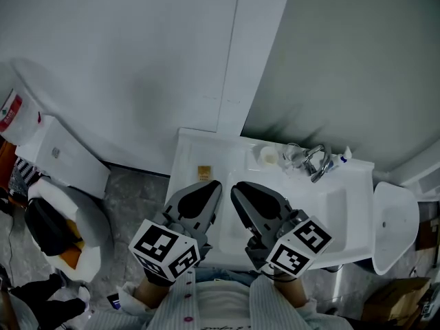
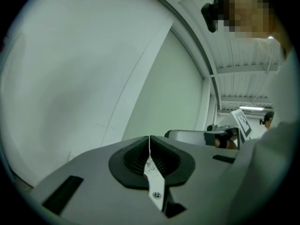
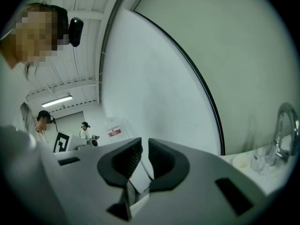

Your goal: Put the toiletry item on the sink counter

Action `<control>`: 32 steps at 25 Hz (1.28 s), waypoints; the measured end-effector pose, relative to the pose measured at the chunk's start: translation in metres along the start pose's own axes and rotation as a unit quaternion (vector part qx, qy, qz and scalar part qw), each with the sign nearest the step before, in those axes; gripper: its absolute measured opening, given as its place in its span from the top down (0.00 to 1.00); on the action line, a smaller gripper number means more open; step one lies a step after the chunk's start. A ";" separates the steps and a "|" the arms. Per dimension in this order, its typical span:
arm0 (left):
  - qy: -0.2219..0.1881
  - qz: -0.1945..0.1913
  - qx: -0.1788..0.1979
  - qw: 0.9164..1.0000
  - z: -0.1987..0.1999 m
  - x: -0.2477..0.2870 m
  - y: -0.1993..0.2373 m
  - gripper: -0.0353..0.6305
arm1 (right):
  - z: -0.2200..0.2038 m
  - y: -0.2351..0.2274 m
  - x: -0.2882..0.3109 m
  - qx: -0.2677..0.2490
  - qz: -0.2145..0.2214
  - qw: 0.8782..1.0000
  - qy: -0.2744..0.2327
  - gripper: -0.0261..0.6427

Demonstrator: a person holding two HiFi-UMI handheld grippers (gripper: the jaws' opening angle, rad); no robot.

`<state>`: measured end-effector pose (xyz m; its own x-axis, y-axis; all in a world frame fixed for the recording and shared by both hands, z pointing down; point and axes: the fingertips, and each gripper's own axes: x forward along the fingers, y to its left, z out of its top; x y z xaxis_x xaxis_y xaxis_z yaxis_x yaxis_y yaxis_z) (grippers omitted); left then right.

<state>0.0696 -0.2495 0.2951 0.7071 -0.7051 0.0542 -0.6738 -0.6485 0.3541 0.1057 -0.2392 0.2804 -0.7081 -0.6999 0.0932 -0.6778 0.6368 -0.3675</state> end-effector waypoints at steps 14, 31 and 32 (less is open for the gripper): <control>-0.009 -0.015 0.032 0.999 0.017 -0.005 -0.014 0.91 | 0.005 0.002 0.002 -0.031 0.002 1.000 -0.002 0.94; 0.005 -0.016 0.038 0.999 0.013 -0.003 -0.013 0.91 | 0.002 0.001 0.003 -0.036 -0.004 0.999 0.010 0.95; 0.005 -0.015 0.038 0.999 0.013 -0.003 -0.012 0.91 | 0.002 0.000 0.003 -0.036 -0.005 0.999 0.009 0.95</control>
<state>0.0731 -0.2432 0.2782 0.7295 -0.6818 0.0545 -0.6659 -0.6897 0.2846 0.1036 -0.2422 0.2786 -0.7042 -0.7009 0.1133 -0.6970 0.6519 -0.2986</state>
